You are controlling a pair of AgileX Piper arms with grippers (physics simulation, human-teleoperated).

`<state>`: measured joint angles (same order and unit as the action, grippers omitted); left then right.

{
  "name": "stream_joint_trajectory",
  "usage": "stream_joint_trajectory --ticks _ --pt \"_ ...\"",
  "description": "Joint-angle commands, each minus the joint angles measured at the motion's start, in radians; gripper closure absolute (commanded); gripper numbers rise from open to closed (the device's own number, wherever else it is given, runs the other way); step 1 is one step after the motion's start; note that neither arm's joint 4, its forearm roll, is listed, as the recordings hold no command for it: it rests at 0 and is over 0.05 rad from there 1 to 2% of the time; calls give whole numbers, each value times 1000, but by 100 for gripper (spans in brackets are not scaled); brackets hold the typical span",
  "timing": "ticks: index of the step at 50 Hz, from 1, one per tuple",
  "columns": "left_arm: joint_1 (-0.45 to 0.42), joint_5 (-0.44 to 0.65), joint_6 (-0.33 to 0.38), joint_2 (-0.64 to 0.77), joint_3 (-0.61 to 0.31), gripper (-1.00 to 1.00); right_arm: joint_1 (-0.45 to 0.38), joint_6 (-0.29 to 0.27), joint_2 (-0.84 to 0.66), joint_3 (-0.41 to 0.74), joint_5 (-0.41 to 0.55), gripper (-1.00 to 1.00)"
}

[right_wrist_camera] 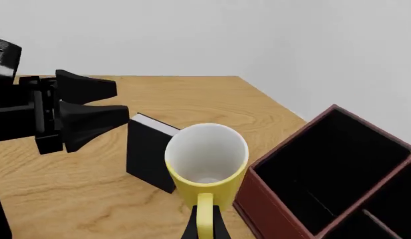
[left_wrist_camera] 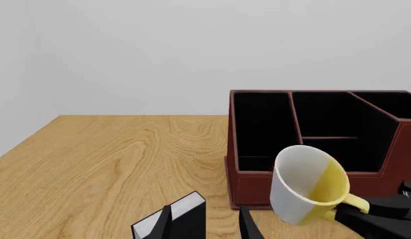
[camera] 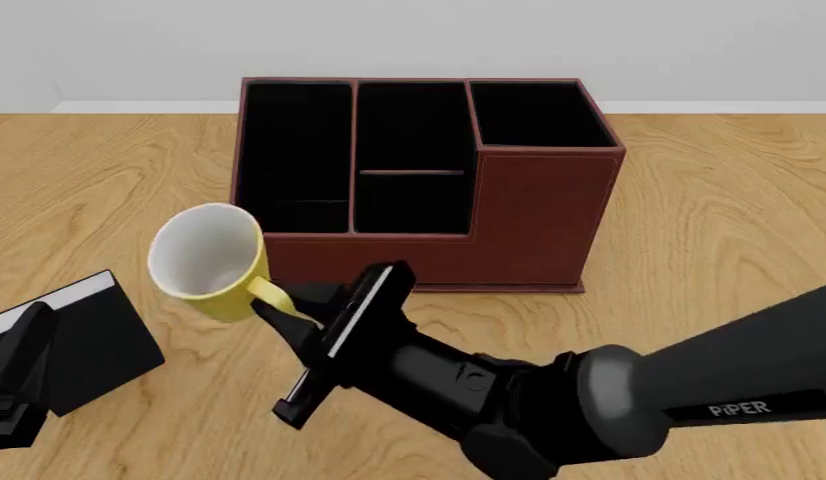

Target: Pick up the yellow and white mug and place it to the right of the caddy.

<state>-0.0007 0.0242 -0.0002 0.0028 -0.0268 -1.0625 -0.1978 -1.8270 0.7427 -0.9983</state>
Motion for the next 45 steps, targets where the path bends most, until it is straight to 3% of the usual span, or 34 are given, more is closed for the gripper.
stream_joint_trajectory --ticks 1,30,45 --pt "0 0 0 0 0 -100 8 -17 138 -66 21 100" --pt "0 0 0 0 0 -100 46 -20 462 -188 131 100" --pt "0 0 0 0 0 -100 58 -28 551 -214 165 100"
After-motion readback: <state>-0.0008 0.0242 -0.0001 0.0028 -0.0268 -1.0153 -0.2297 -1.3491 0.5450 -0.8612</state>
